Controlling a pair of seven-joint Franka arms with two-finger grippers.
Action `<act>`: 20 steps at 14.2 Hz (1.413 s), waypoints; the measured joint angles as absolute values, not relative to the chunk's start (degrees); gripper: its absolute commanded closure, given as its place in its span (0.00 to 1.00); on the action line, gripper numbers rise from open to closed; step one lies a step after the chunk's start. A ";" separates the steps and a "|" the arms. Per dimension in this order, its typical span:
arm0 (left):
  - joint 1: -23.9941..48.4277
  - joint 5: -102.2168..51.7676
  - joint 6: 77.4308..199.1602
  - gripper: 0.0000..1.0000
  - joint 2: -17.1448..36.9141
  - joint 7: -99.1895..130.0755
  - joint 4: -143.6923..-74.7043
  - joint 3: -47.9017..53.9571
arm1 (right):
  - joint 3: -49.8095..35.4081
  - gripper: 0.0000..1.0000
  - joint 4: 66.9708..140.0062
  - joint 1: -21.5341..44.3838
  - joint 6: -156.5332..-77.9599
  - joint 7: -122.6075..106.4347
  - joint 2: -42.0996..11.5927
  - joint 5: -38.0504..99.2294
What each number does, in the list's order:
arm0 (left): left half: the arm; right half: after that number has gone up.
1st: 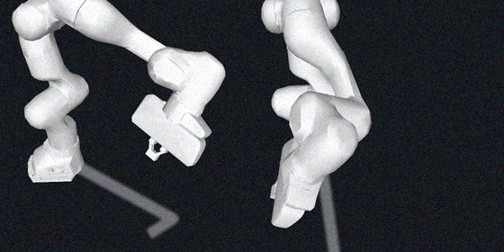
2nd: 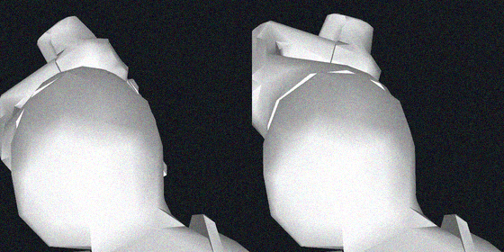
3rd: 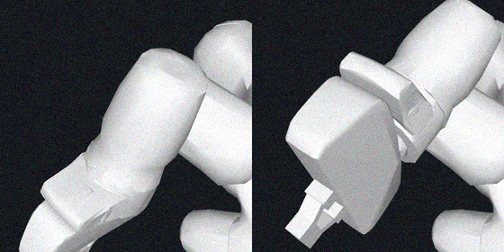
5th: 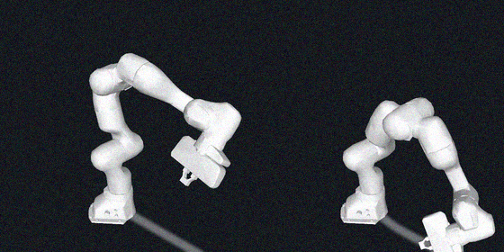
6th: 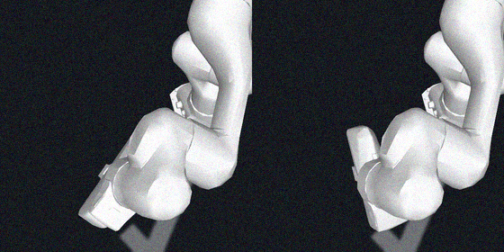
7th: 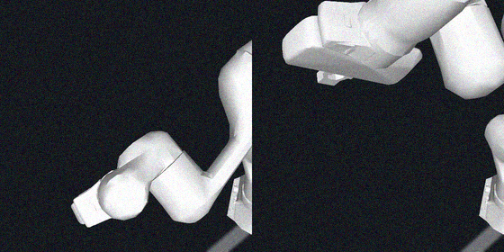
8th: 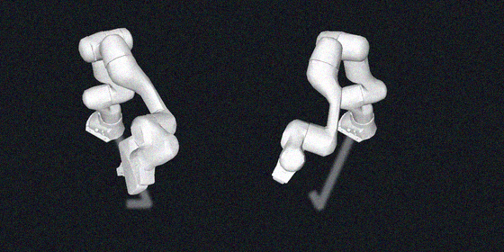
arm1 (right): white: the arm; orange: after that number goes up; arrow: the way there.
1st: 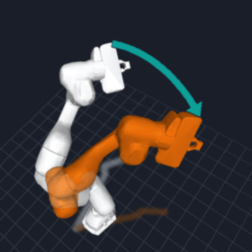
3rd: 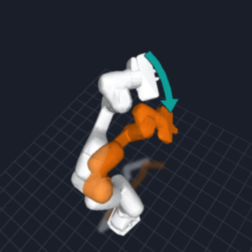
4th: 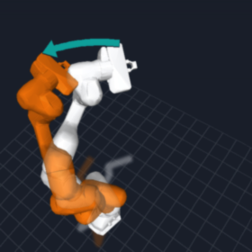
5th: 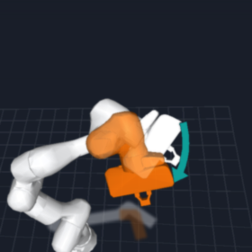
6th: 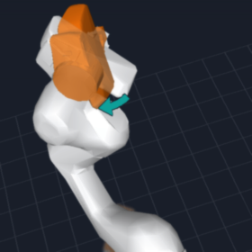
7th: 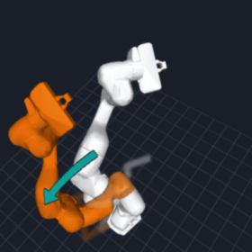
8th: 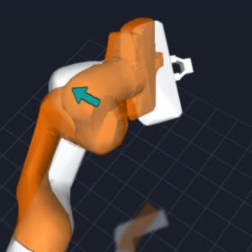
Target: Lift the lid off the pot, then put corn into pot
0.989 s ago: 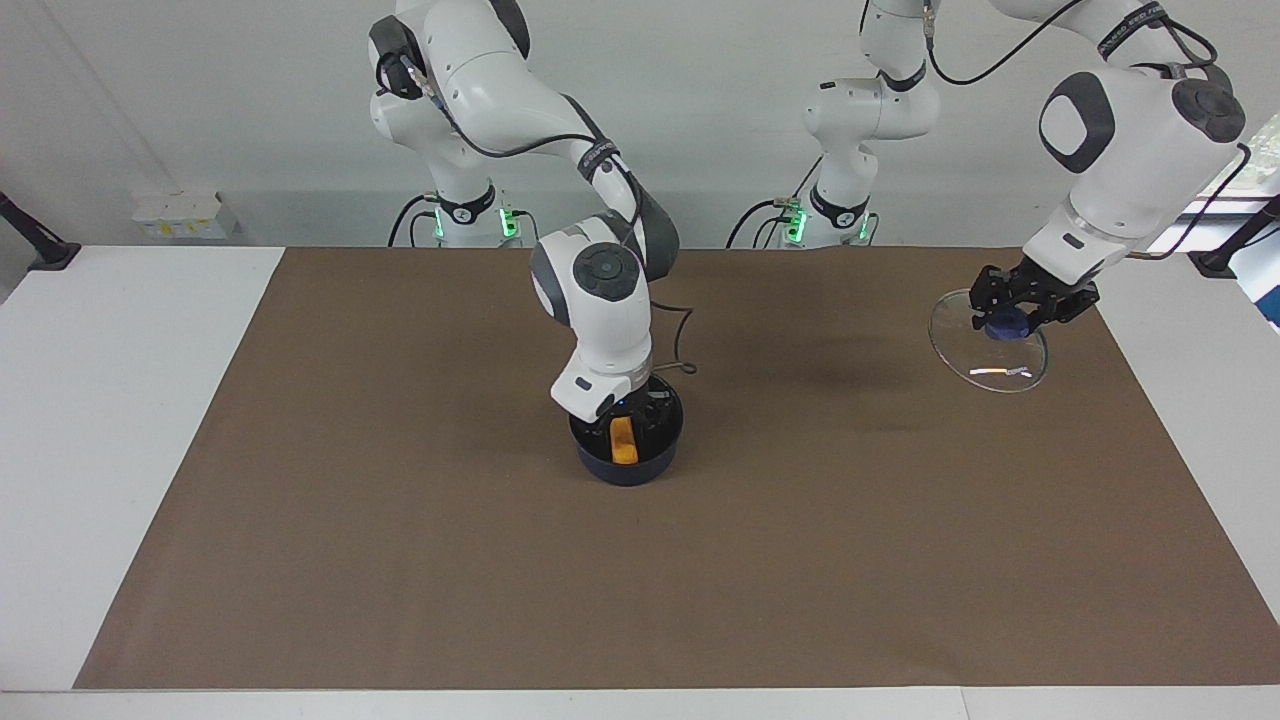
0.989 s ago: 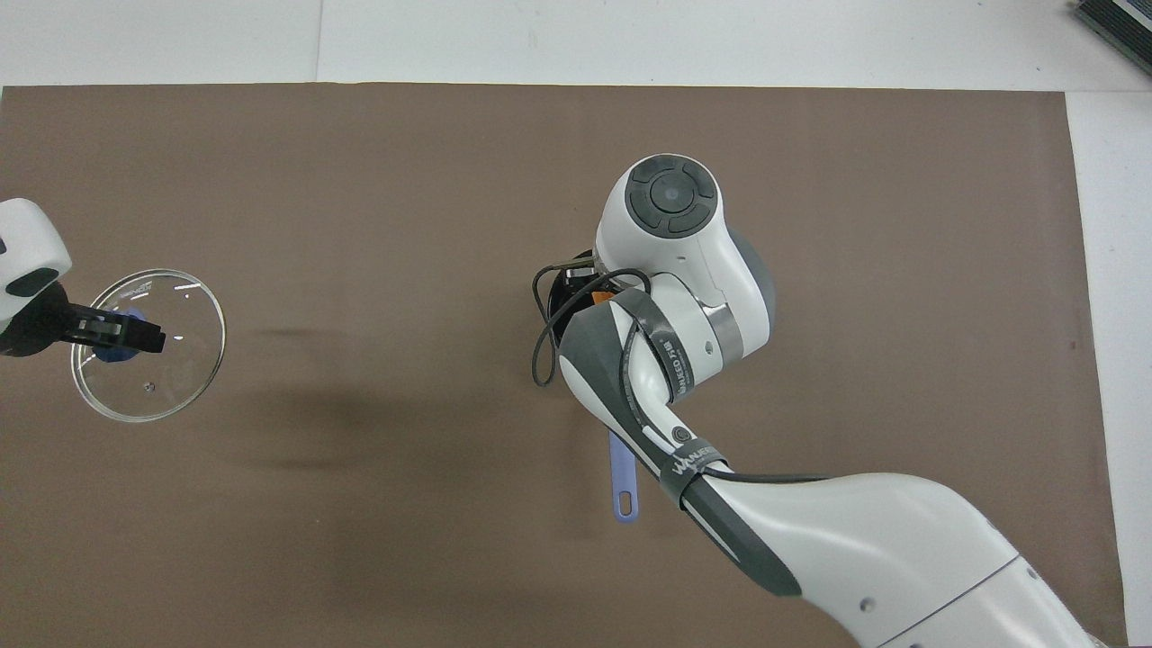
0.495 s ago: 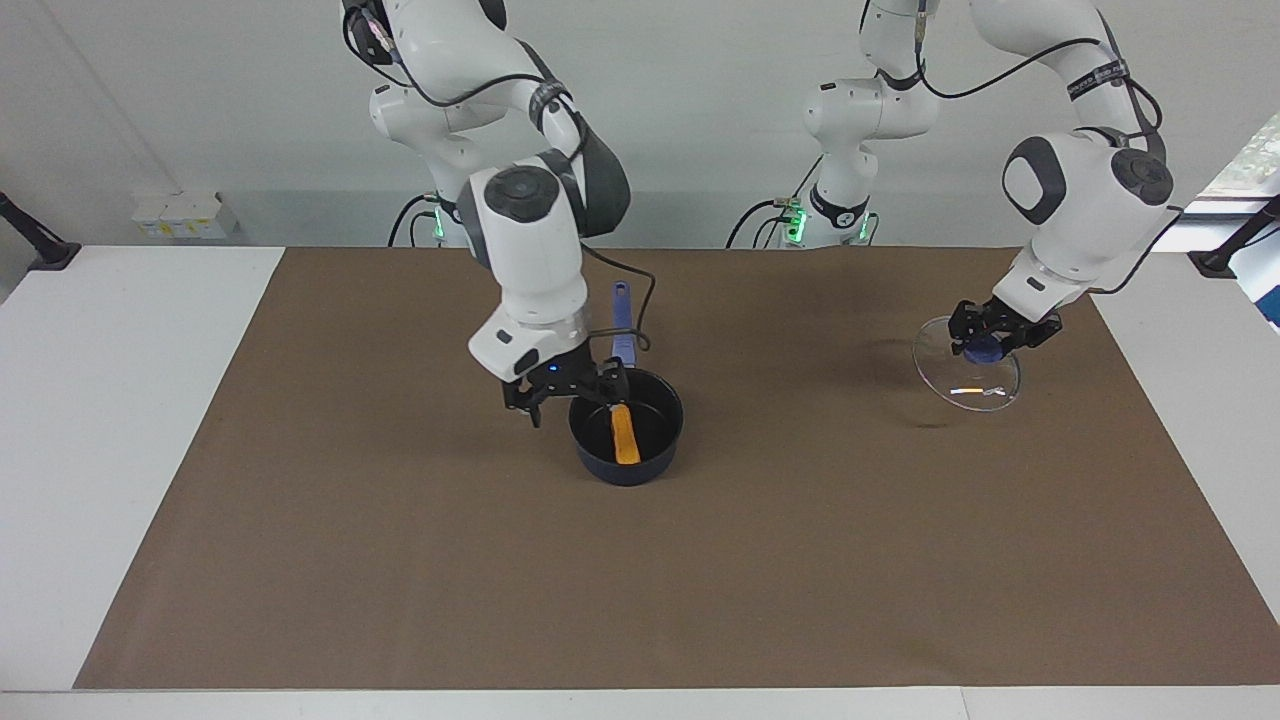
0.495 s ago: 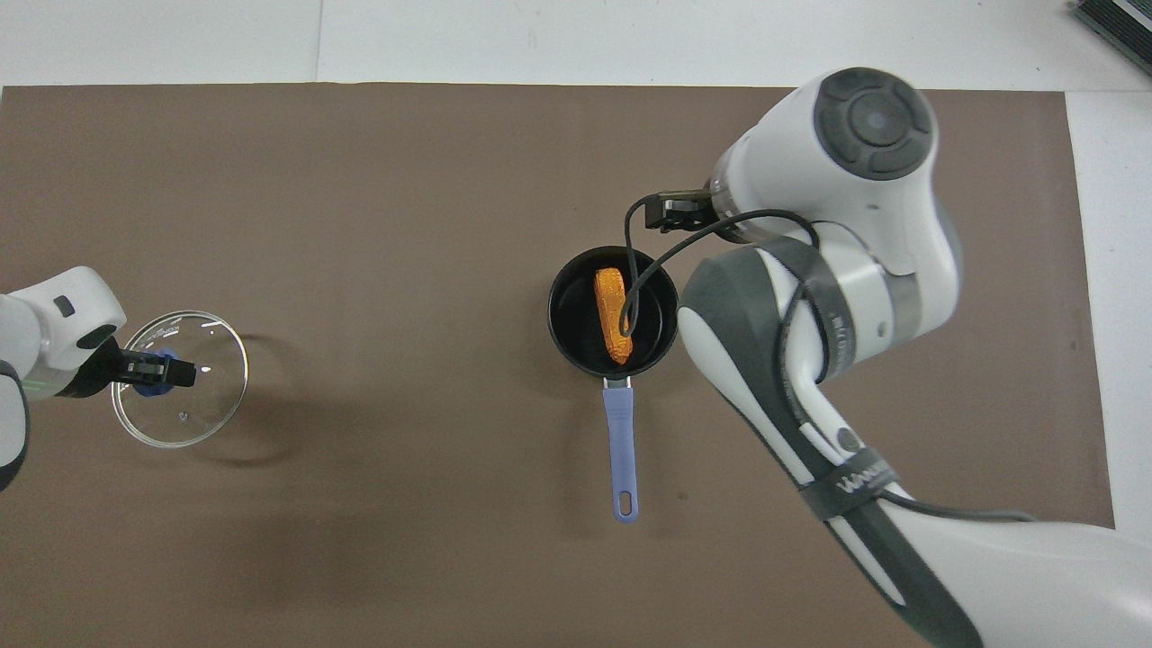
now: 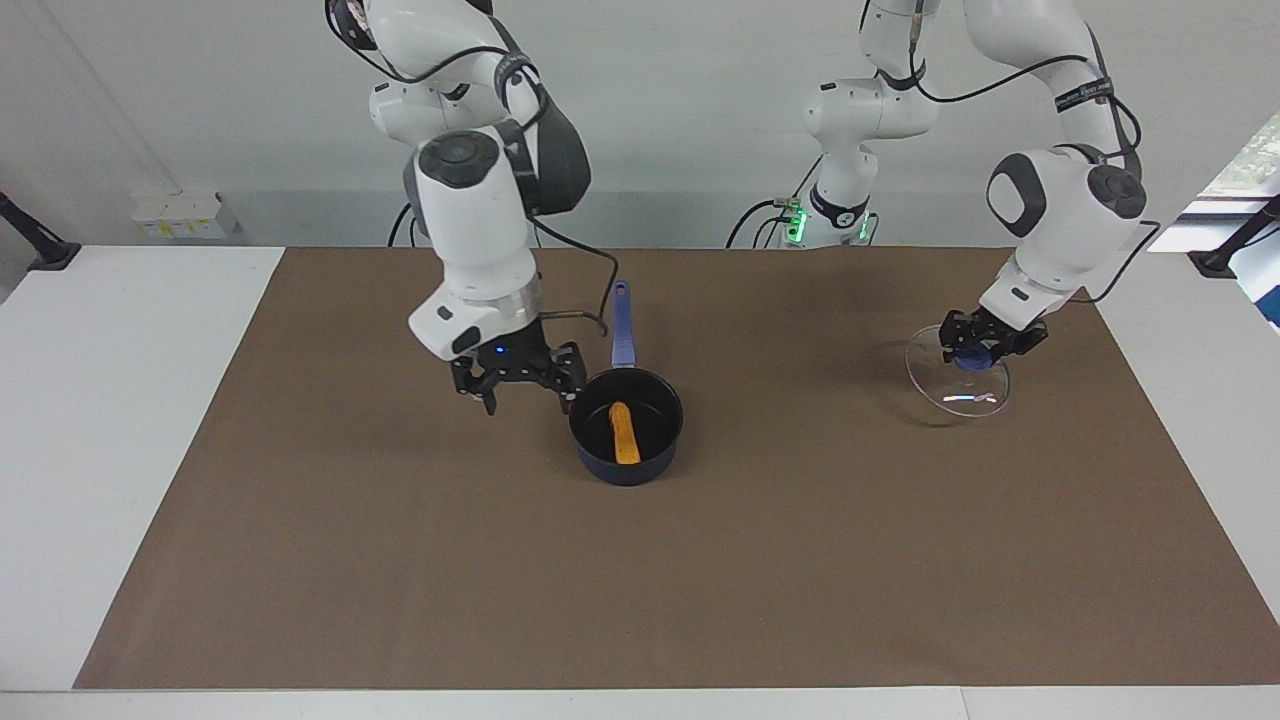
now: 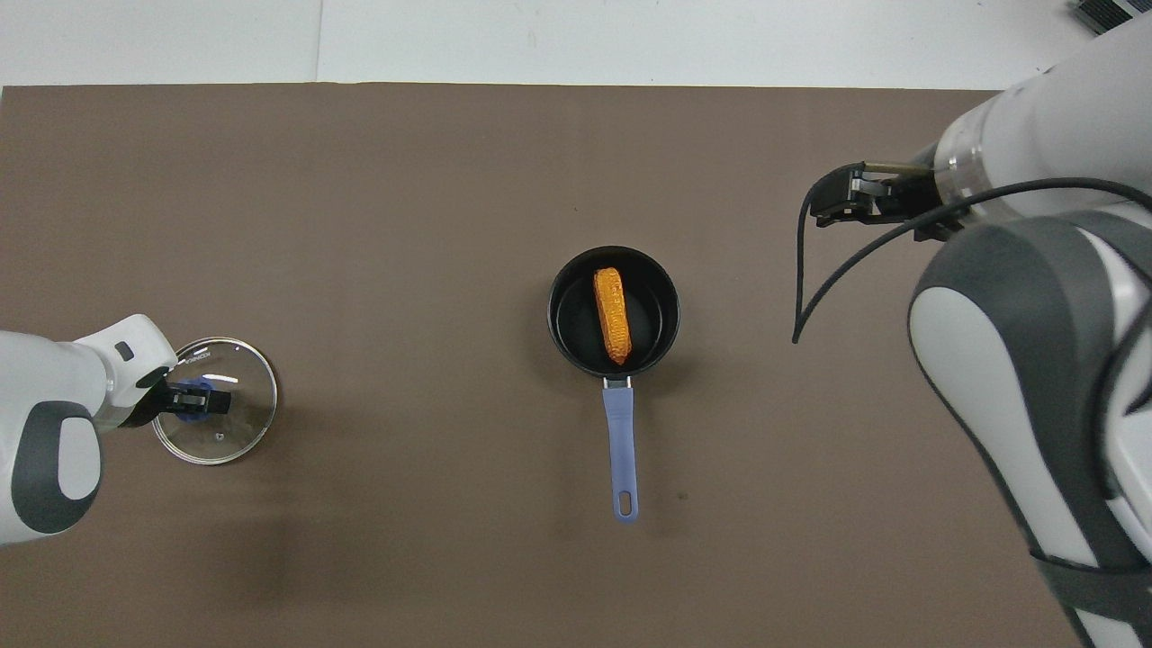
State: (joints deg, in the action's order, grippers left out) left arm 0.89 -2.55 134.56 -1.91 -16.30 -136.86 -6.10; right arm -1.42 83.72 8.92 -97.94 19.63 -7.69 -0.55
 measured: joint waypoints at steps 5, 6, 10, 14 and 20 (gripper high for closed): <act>0.91 -2.55 134.57 0.00 -1.67 -15.56 -132.28 -5.96 | -1.42 0.00 82.90 5.17 -86.98 16.18 0.31 -0.49; 0.95 -2.55 133.92 0.00 -1.59 -14.97 -130.71 -5.89 | -1.41 0.00 82.90 4.15 -85.21 15.16 1.41 -0.46; 1.05 -2.55 123.13 0.00 -0.59 -11.35 -120.22 -5.60 | -1.23 0.00 84.35 0.56 -82.96 13.75 2.98 -0.43; 1.58 -1.47 113.35 0.00 0.74 -10.38 -109.55 -5.12 | -0.91 0.00 86.47 -1.94 -82.99 6.83 3.14 -0.43; 2.80 -1.25 99.96 0.00 1.03 -8.80 -97.59 -4.46 | -0.83 0.00 87.48 -2.07 -84.37 4.28 3.34 -0.43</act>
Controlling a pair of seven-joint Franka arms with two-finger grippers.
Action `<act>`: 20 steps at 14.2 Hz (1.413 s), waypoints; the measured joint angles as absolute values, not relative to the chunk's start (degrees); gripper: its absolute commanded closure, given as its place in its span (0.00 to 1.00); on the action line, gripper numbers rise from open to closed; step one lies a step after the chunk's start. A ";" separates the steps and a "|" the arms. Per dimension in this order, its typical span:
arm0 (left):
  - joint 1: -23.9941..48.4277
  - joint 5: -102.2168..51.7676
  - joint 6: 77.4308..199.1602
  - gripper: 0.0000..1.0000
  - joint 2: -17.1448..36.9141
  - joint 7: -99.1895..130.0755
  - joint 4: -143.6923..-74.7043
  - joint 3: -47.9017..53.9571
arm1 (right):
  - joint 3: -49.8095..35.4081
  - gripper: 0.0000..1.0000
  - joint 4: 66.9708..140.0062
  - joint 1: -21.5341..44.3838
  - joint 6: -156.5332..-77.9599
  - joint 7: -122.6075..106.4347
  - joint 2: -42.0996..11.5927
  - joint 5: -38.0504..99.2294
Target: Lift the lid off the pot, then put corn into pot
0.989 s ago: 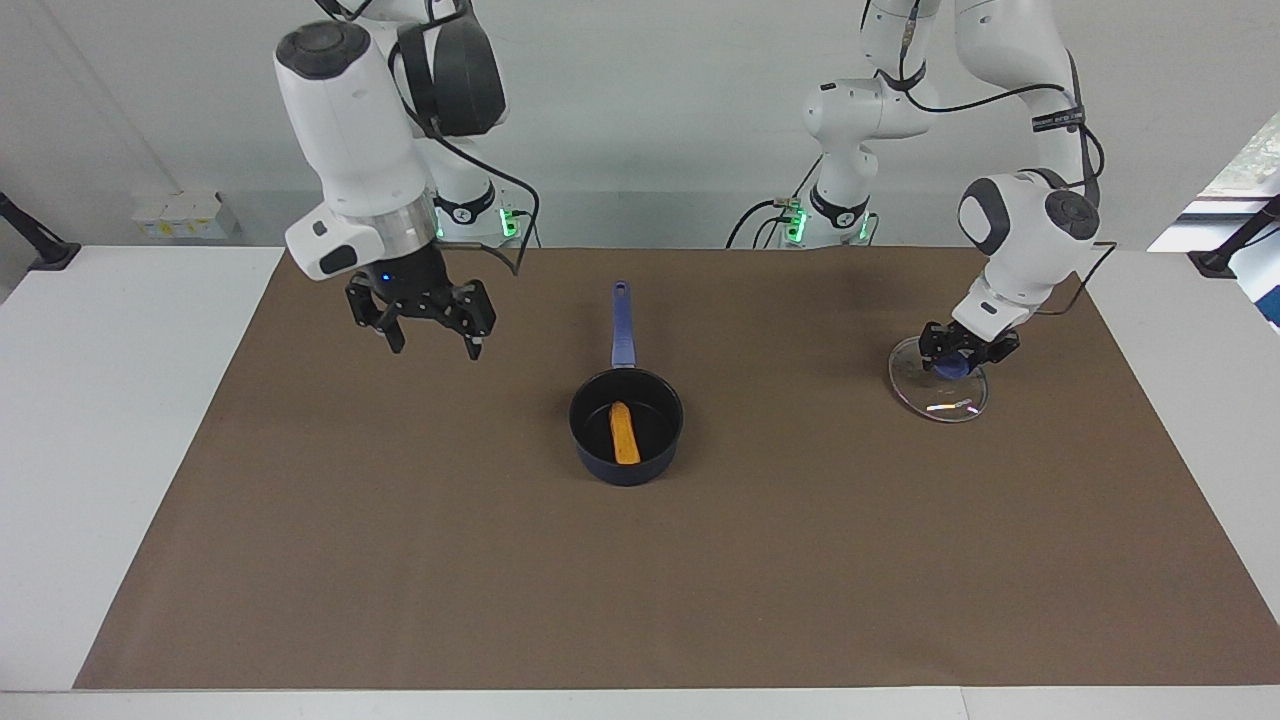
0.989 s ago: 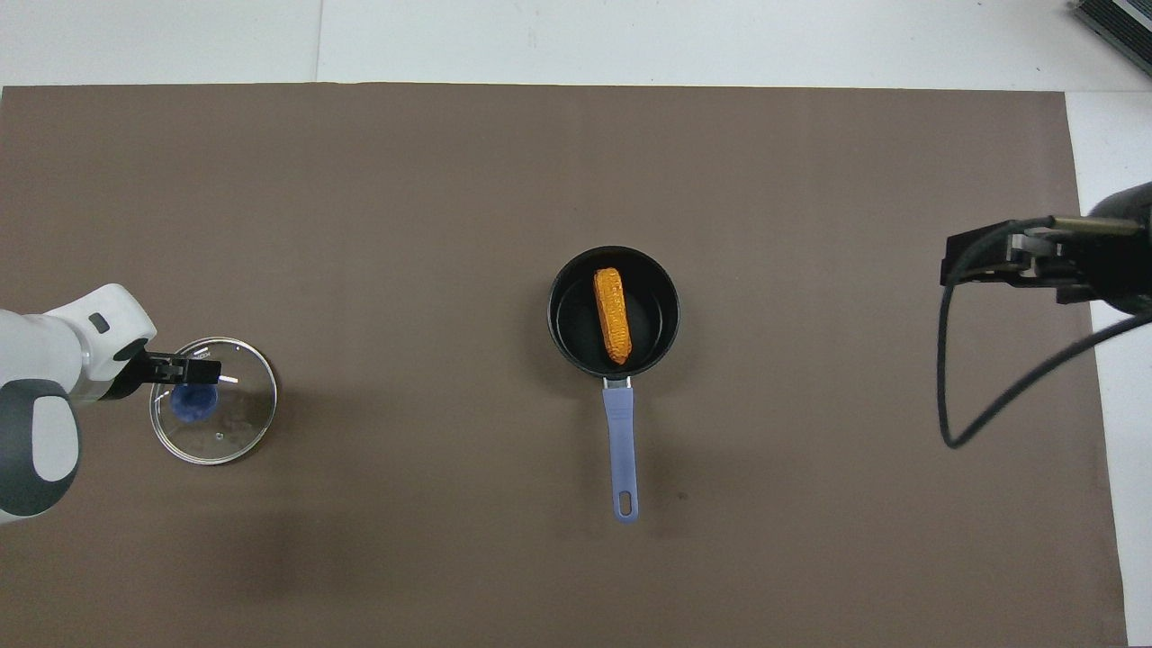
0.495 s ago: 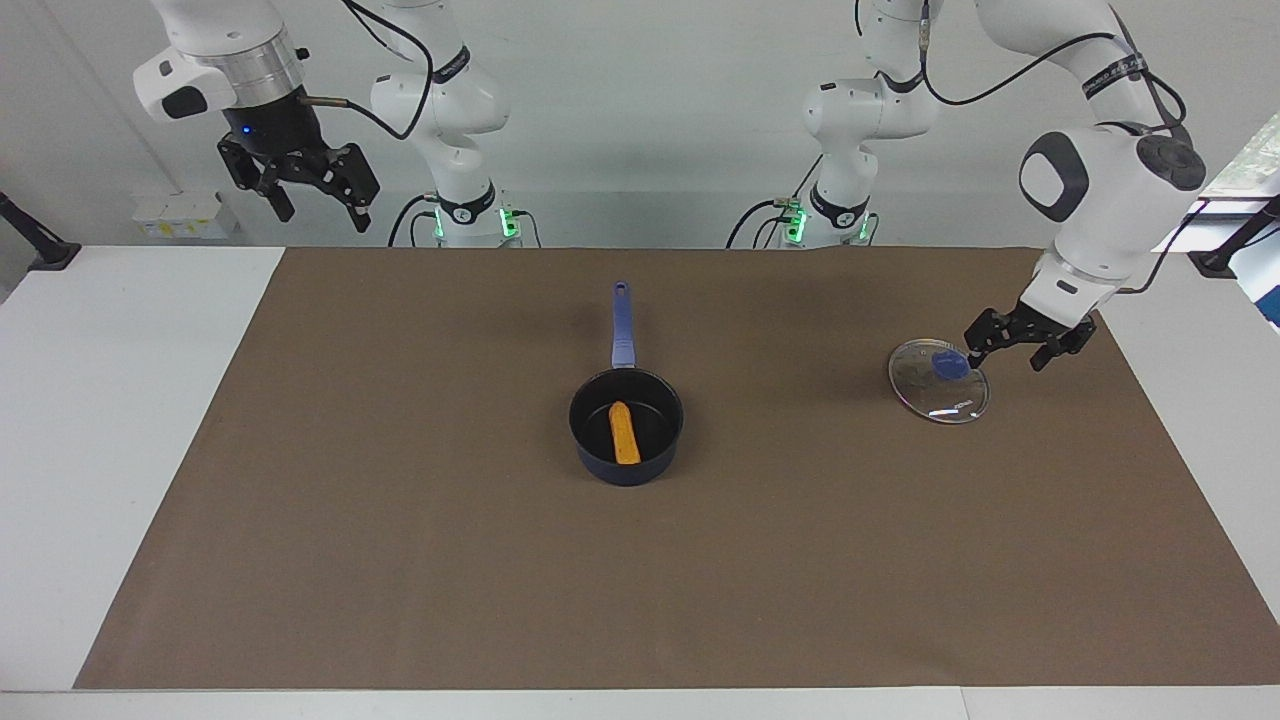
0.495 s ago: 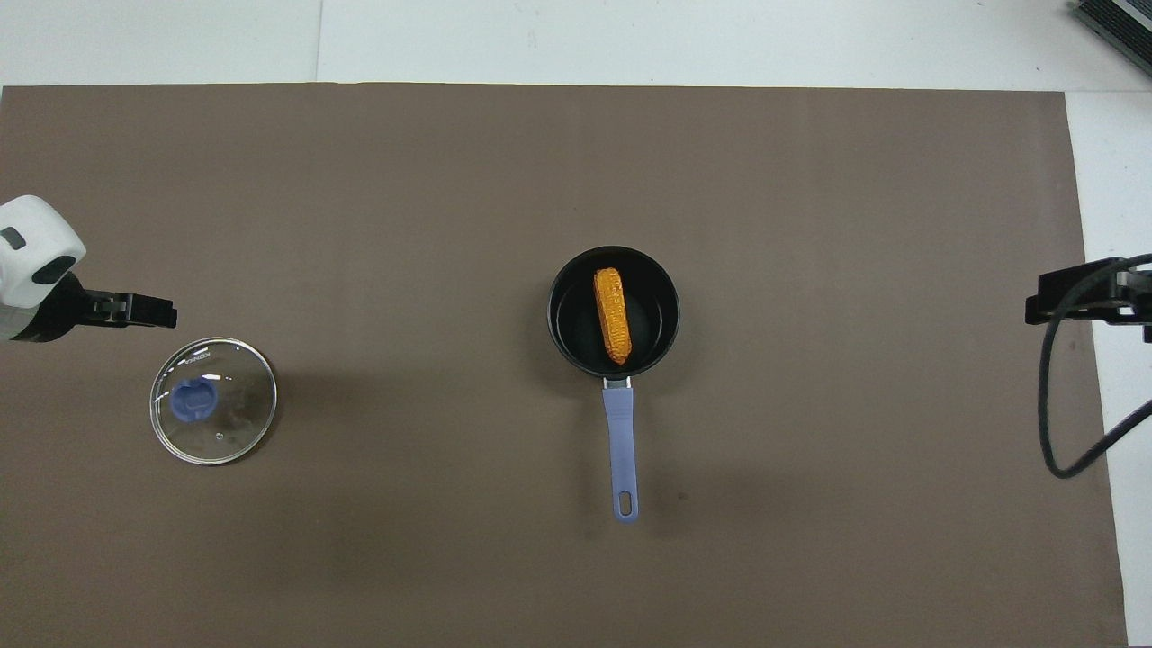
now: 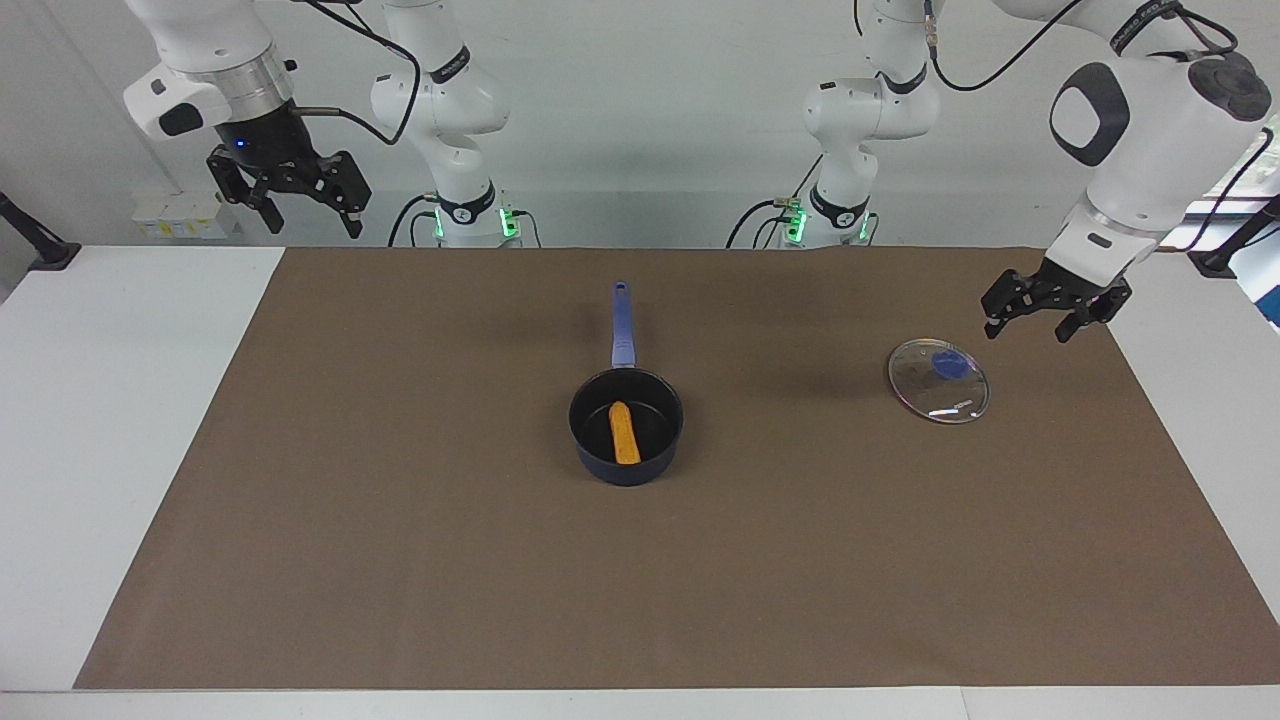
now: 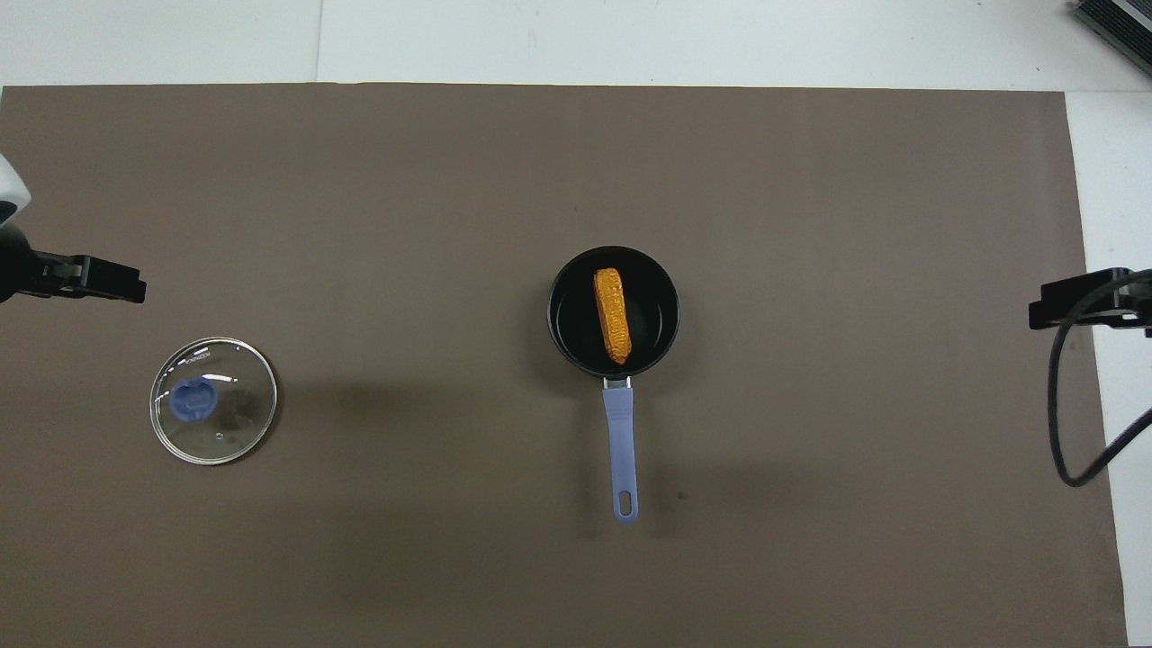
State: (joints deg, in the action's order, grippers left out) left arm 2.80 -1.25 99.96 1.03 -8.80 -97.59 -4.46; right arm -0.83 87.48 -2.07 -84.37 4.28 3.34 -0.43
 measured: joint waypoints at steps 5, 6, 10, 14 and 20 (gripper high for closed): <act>2.83 -1.41 91.26 0.00 1.03 -8.30 -90.36 -4.21 | 5.28 0.00 87.52 3.24 -84.37 4.21 3.42 -0.41; 2.84 -1.42 91.21 0.00 1.04 -8.30 -90.16 -4.14 | 5.65 0.00 87.52 3.57 -84.37 4.20 3.42 -0.41; 3.28 -1.44 91.20 0.00 1.52 -8.30 -90.17 -4.05 | 5.79 0.00 87.52 3.85 -84.37 4.20 3.44 -0.40; 3.63 -1.44 91.13 0.00 1.62 -8.31 -90.17 -4.05 | 5.90 0.00 87.56 4.27 -84.37 4.20 3.45 -0.40; 4.04 -1.44 85.68 0.00 1.52 -8.31 -87.05 -4.08 | 6.06 0.00 87.83 4.26 -84.37 3.92 3.49 -0.40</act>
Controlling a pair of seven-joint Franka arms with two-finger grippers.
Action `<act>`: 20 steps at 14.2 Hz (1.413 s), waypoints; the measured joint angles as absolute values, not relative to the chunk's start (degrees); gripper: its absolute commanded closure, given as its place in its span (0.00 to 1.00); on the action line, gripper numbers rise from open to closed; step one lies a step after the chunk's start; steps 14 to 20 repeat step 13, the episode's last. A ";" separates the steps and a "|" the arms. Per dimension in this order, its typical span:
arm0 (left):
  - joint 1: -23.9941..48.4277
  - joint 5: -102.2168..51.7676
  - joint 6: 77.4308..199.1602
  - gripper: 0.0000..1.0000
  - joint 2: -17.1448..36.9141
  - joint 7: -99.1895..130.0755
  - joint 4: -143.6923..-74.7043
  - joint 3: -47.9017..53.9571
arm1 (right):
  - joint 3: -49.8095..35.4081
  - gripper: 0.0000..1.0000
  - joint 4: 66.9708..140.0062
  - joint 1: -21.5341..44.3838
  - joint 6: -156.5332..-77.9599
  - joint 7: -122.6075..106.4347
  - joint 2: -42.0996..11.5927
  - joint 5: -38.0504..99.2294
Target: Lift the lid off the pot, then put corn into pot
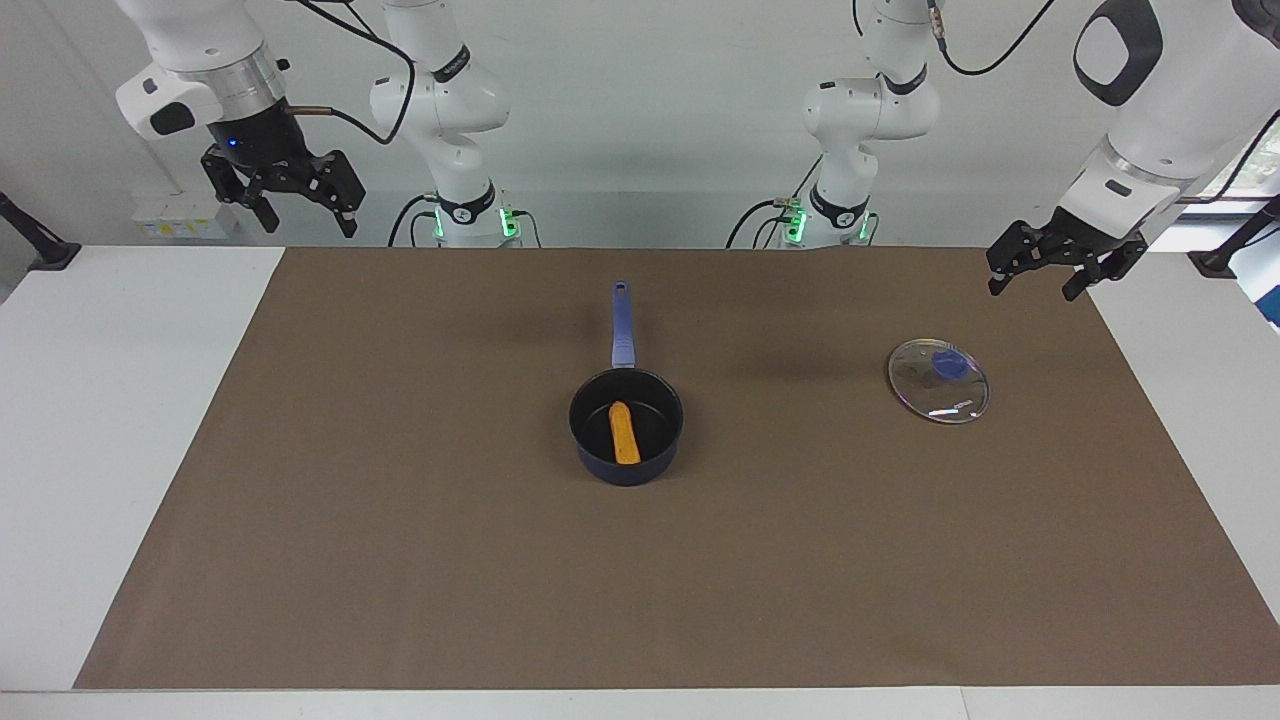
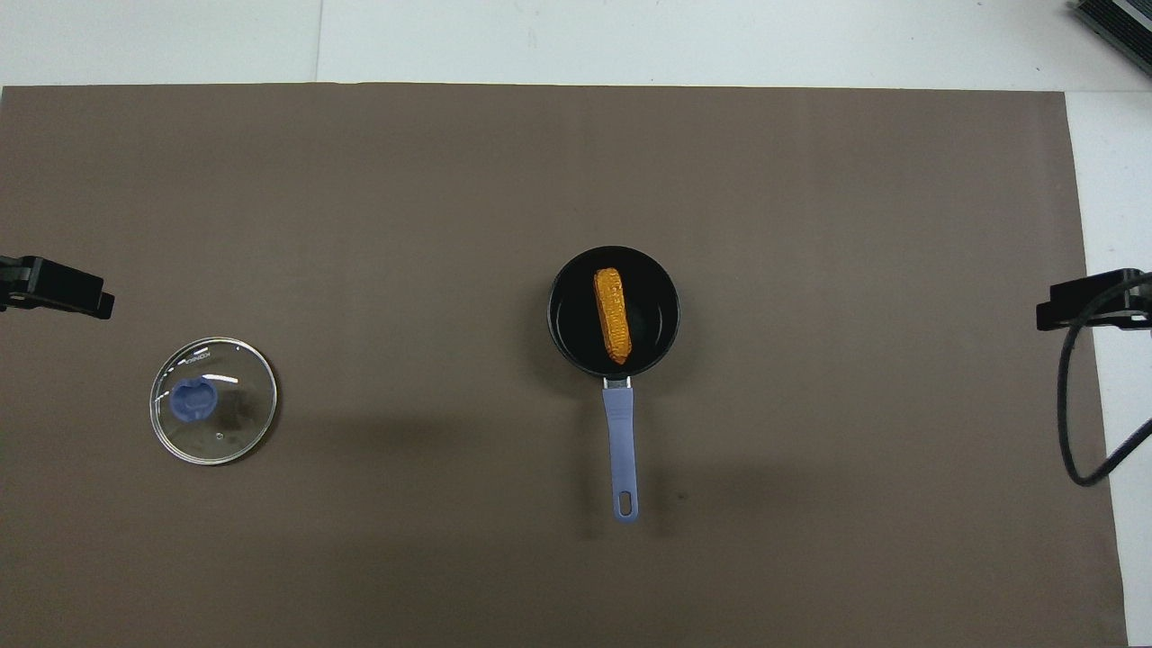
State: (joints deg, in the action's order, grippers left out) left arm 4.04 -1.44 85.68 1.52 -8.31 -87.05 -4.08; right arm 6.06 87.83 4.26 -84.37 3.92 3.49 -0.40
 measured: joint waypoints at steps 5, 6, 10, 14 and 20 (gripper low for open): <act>4.36 -1.46 83.59 0.00 0.77 -8.30 -84.31 -3.99 | 6.67 0.00 88.47 4.09 -84.37 -1.58 3.66 -0.47; 4.46 -1.46 83.58 0.00 0.76 -8.30 -84.32 -3.98 | 6.68 0.00 88.61 4.09 -84.37 -1.65 3.76 -0.48; 4.80 -1.46 83.55 0.00 0.77 -8.27 -84.32 -4.01 | 6.68 0.00 88.90 4.09 -84.37 -1.65 4.09 -0.48; 4.89 -1.46 83.48 0.00 0.77 -8.27 -84.33 -4.01 | 6.68 0.00 88.99 4.09 -84.37 -1.65 4.11 -0.48; 4.89 -1.46 83.48 0.00 0.77 -8.27 -84.33 -4.01 | 6.68 0.00 88.99 4.09 -84.37 -1.65 4.11 -0.48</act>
